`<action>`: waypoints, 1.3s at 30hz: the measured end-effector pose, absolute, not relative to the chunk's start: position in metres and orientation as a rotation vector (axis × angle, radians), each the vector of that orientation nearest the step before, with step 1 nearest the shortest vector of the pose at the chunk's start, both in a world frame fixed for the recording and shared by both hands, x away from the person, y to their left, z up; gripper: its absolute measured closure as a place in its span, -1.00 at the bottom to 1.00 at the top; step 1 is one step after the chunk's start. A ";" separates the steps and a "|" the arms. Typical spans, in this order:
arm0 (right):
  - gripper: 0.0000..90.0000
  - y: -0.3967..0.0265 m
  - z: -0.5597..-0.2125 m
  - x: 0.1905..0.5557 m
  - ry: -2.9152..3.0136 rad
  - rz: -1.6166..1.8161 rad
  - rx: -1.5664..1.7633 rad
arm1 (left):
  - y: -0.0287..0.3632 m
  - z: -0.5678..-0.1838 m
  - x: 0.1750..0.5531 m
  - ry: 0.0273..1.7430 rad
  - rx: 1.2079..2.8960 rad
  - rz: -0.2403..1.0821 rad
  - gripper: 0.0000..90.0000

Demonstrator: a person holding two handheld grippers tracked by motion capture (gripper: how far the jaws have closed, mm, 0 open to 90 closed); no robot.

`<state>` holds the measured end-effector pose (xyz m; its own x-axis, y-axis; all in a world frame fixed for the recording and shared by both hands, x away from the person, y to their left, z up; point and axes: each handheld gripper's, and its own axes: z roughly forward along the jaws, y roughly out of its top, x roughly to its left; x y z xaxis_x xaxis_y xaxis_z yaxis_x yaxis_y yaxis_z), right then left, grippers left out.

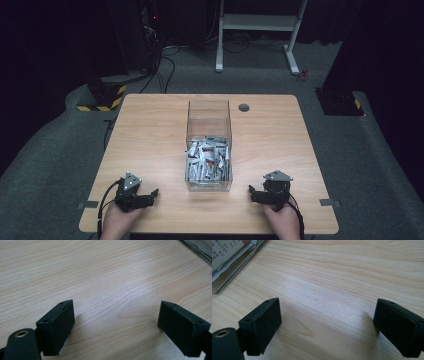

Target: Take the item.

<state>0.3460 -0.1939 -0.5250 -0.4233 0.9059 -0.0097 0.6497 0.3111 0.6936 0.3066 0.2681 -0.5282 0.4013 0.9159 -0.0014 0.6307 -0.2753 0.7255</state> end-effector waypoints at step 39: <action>-0.83 -0.193 -0.525 0.344 2.198 0.878 1.372 | 0.250 -0.497 0.304 1.156 1.939 0.541 -0.67</action>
<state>0.3443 -0.1927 -0.5251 -0.4361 0.8999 -0.0085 0.6461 0.3196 0.6931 0.3043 0.2501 -0.4972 0.4916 0.8700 -0.0368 0.5288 -0.2647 0.8064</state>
